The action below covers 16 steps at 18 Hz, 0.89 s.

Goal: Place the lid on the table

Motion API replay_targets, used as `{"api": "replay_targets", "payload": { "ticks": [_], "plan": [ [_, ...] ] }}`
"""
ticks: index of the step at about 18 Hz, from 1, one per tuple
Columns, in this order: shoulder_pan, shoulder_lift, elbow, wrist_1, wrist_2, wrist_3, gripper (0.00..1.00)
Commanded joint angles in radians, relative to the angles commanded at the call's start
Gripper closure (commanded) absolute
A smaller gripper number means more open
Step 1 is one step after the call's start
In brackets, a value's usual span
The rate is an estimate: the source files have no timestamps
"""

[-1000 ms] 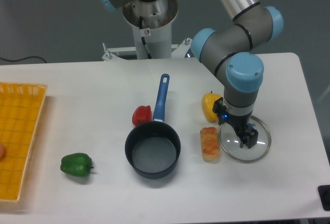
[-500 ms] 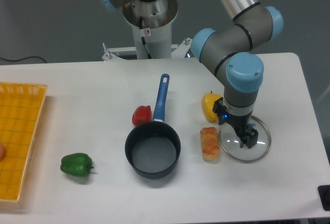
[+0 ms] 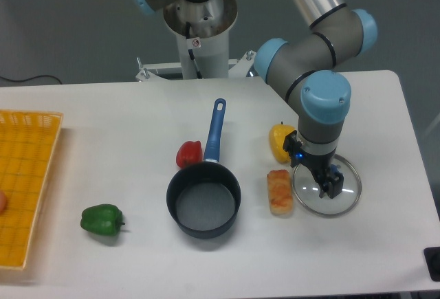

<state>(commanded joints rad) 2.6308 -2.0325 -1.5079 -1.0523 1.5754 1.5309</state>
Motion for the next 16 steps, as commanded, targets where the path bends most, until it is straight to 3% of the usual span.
{"api": "replay_targets", "payload": {
  "ticks": [16],
  "plan": [
    [0.035, -0.018, -0.014, -0.002, 0.012, 0.011, 0.00]
  ]
}}
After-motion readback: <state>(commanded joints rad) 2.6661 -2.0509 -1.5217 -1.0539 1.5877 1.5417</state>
